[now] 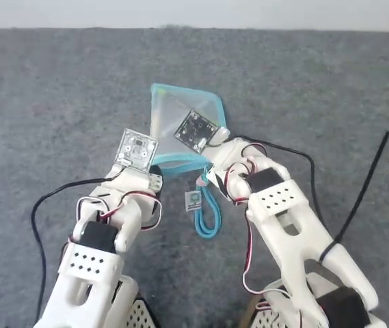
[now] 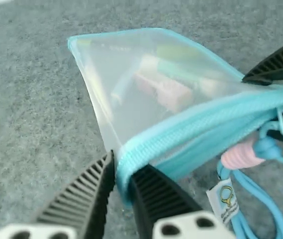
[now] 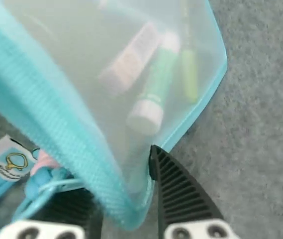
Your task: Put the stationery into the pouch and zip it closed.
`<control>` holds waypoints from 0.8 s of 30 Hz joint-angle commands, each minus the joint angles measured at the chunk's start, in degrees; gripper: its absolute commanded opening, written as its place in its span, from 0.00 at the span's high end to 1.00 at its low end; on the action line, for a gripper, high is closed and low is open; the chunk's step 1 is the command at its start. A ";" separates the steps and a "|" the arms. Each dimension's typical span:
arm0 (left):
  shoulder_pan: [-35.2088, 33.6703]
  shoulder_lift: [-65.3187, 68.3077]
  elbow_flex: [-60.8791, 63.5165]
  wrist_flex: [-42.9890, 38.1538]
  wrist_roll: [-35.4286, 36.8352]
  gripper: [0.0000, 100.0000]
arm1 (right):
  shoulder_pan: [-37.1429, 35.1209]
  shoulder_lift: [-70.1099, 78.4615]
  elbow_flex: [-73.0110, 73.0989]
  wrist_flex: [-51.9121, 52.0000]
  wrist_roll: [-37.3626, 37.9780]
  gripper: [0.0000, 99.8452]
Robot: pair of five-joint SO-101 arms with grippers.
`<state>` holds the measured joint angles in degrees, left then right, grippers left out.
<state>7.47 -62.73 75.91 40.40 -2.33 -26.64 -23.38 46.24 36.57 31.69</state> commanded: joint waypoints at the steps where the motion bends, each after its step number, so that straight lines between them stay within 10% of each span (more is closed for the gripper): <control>1: -3.69 -7.21 -2.86 1.49 0.53 0.98 | 0.40 -0.22 -4.40 4.79 -4.75 0.99; 10: -8.70 -42.55 0.40 18.11 -0.62 0.87 | 0.40 -0.13 -9.49 13.23 -11.60 0.99; 17: -8.00 -38.24 -0.57 17.93 -0.97 0.86 | 0.40 -0.13 -14.68 18.68 -14.86 0.99; 24: 7.12 -37.98 3.82 18.90 -5.89 0.81 | 0.04 -0.48 -18.29 22.46 -14.77 0.99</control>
<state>8.00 -102.11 79.08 58.95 -5.93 -26.81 -23.47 32.97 56.26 17.80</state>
